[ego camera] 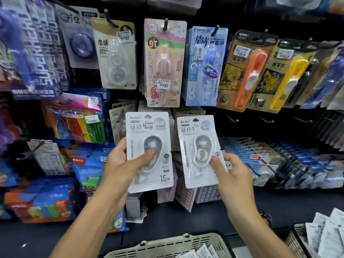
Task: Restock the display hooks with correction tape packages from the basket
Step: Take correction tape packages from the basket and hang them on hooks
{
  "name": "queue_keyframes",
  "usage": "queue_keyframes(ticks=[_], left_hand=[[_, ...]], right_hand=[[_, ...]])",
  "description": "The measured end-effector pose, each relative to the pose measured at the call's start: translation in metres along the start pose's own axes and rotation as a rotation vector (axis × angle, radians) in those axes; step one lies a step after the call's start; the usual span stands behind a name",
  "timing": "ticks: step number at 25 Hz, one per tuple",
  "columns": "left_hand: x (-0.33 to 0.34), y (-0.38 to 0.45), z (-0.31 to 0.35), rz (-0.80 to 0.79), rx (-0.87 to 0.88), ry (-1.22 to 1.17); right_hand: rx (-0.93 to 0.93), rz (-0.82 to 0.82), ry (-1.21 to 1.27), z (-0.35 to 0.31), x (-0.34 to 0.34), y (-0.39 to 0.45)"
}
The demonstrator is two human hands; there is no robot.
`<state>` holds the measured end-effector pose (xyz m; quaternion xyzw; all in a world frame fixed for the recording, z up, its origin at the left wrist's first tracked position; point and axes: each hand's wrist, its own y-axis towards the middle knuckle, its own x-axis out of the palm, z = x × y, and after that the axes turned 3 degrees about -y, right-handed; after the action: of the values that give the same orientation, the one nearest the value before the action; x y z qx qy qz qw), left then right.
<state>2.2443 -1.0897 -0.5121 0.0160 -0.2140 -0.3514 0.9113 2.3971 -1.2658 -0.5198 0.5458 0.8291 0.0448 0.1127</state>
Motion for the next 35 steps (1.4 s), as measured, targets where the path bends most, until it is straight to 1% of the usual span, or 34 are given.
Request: queue_keyframes(ticks=[6,12,16,18,20,22,24,25,26,27,29,30,31,32,33,34,35], left_hand=[[0.003,-0.002,0.001,0.019,0.017,0.015],[0.006,-0.004,0.002,0.009,0.017,0.005],[0.007,-0.005,0.001,0.020,0.014,-0.004],[0.007,-0.004,0.001,0.032,0.007,-0.008],[0.008,-0.004,0.000,0.038,0.005,-0.003],[0.010,-0.004,-0.001,0.037,0.007,-0.014],[0.010,-0.004,-0.001,0.045,0.019,-0.044],[0.010,-0.003,-0.003,0.049,0.021,-0.054],[0.012,-0.003,-0.004,0.045,0.018,-0.041],[0.016,-0.004,-0.007,0.021,0.006,0.011],[0.027,-0.006,-0.014,-0.095,-0.042,0.164],[0.033,-0.008,-0.015,-0.140,-0.049,0.232],[0.037,-0.009,-0.015,-0.152,-0.034,0.313],[0.037,-0.006,-0.015,-0.135,0.021,0.458],[0.034,-0.002,-0.014,-0.100,0.123,0.688],[0.028,0.004,-0.013,-0.066,0.253,0.968],[0.023,0.010,-0.013,-0.043,0.378,1.210]], right_hand=[[0.077,0.162,-0.004,0.004,-0.008,0.000],[0.074,0.089,0.026,-0.005,-0.007,-0.001],[0.241,0.087,0.214,-0.009,-0.013,-0.001],[0.179,0.099,0.152,-0.011,-0.017,0.001],[0.144,0.038,0.150,-0.011,-0.015,0.001],[0.253,-0.091,0.252,-0.008,-0.010,-0.001],[0.382,-0.182,0.352,-0.003,-0.004,-0.006],[0.399,-0.200,0.342,0.000,-0.002,-0.010],[0.356,-0.222,0.285,0.003,0.002,-0.014],[0.281,-0.273,0.231,0.003,0.008,-0.018],[0.126,-0.417,0.194,-0.001,0.024,-0.024],[0.062,-0.445,0.198,-0.003,0.031,-0.024],[0.019,-0.420,0.217,-0.005,0.036,-0.021],[-0.001,-0.362,0.254,-0.007,0.036,-0.016],[-0.002,-0.302,0.287,-0.009,0.032,-0.011],[0.005,-0.258,0.311,-0.010,0.026,-0.007],[0.012,-0.228,0.294,-0.010,0.019,-0.004]])
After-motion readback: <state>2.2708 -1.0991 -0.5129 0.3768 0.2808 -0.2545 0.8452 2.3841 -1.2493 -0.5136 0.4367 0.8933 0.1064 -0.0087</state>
